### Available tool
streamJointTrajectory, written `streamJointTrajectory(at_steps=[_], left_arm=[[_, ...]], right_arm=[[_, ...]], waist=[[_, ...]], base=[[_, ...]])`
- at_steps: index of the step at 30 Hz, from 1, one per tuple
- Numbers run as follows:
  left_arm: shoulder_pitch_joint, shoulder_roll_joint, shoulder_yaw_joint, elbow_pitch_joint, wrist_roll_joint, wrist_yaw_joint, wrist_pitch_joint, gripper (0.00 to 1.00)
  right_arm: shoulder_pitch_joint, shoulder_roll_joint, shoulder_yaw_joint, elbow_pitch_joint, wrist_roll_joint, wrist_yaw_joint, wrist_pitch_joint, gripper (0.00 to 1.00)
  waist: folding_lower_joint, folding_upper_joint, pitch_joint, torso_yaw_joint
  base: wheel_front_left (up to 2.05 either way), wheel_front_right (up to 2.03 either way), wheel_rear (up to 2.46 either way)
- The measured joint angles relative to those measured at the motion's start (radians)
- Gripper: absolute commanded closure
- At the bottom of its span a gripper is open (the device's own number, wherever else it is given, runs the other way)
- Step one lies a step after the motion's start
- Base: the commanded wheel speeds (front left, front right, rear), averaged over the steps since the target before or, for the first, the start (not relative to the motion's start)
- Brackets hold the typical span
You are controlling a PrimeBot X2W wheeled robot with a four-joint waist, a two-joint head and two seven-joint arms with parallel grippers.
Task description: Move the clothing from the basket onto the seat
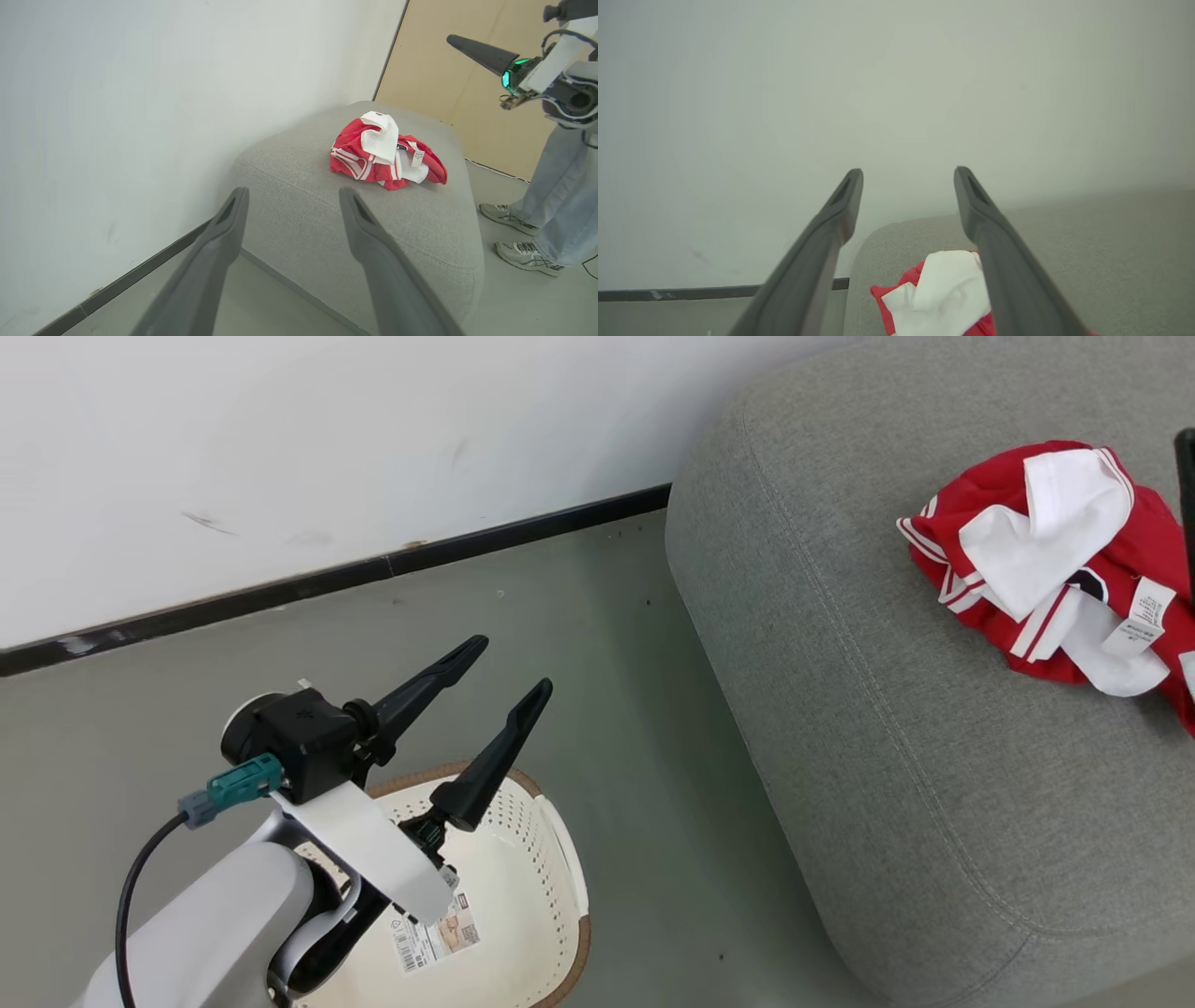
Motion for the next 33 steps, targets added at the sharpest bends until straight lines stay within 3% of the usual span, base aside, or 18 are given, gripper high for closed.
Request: streamJointTrajectory(at_steps=[11, 33], left_arm=[[0.037, -0.018, 0.056, 0.039, -0.036, 0.042, -0.047, 0.00], [0.174, 0.007, 0.198, 0.150, -0.066, 0.133, -0.098, 0.00]], right_arm=[[-0.002, 0.033, 0.067, -0.056, -0.042, 0.000, 0.000, 0.00], [0.081, 0.137, 0.184, -0.082, -0.079, 0.000, 0.000, 0.00]], waist=[[0.0000, 0.0000, -0.060, 0.055], [0.0000, 0.0000, -0.167, 0.192]], base=[[0.00, 0.00, 0.00], [0.00, 0.00, 0.00]])
